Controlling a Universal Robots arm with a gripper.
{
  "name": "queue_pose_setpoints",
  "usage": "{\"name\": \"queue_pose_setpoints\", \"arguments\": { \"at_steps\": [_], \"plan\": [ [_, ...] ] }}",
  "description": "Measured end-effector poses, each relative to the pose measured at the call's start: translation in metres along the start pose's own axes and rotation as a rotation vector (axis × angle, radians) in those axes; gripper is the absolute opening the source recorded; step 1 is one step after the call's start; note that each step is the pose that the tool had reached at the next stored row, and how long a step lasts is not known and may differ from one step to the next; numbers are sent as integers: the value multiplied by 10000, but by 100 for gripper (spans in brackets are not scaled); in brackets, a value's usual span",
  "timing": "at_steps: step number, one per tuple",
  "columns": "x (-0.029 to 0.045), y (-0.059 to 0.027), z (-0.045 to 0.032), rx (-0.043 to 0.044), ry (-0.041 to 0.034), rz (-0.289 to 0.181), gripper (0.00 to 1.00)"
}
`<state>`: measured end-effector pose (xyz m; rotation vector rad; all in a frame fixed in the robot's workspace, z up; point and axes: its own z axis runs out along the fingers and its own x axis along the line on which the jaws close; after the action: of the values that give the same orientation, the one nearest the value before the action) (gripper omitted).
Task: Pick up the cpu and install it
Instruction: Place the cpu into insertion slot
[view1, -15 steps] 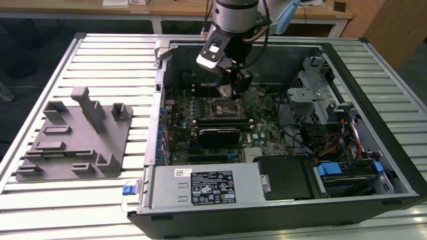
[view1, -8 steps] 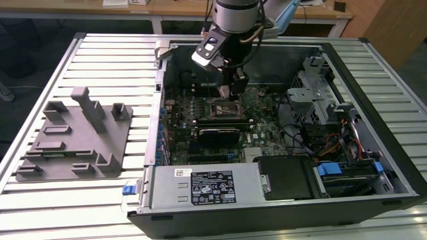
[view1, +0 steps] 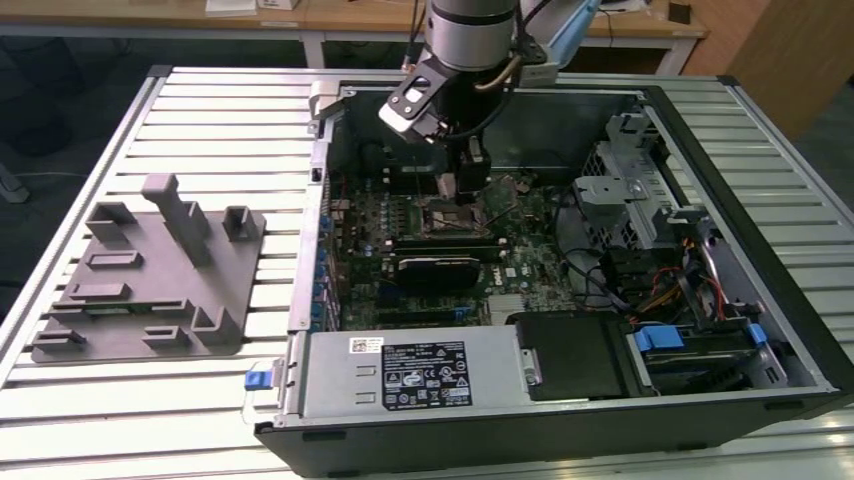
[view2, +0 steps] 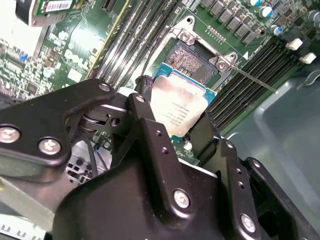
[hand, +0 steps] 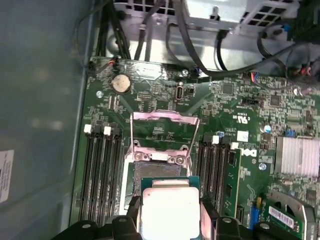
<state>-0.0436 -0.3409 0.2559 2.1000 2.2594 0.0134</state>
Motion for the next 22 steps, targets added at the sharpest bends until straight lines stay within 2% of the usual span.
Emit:
{"name": "queue_pose_setpoints", "arguments": {
  "at_steps": [5,16,22],
  "plan": [
    [1,1,46,13,-10,369,55],
    [6,-1,170,17,20,418,55],
    [8,-4,225,69,20,475,55]
  ]
}}
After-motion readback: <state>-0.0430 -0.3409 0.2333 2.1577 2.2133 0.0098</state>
